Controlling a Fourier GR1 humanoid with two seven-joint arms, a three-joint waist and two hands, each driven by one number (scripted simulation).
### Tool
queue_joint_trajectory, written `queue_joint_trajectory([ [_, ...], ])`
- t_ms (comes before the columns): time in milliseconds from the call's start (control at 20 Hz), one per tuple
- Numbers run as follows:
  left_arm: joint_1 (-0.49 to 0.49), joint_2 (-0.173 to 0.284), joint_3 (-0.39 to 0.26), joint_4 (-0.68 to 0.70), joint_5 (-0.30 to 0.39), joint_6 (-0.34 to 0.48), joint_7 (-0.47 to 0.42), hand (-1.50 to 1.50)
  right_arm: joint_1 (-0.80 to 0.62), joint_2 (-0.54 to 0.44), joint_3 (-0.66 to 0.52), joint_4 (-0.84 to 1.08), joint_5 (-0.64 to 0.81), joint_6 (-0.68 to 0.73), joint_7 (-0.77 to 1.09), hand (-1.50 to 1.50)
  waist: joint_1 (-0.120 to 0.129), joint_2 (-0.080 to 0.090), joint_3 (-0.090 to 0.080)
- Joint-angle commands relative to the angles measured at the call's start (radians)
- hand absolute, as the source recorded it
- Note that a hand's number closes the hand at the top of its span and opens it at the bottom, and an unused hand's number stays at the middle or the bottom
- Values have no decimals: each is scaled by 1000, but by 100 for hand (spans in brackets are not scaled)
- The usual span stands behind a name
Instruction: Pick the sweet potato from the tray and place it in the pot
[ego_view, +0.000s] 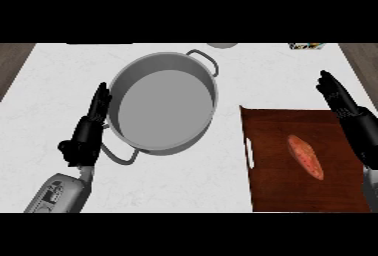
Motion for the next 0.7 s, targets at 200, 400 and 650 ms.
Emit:
queue_joint_trajectory([
  [200, 98, 176, 73, 17, -27, -2, 124, 0, 114, -109, -144, 283, -149, 136, 156, 150, 40, -1, 19],
  [400, 148, 216, 95, 24, 14, -41, 178, 0, 189, -233, -171, 229, 230, -110, -177, -150, 12, -13, 23],
  [650, 226, 269, 104, -112, 22, -72, 255, 0, 224, -201, -279, 429, 128, -48, -537, -150, 31, -12, 18],
])
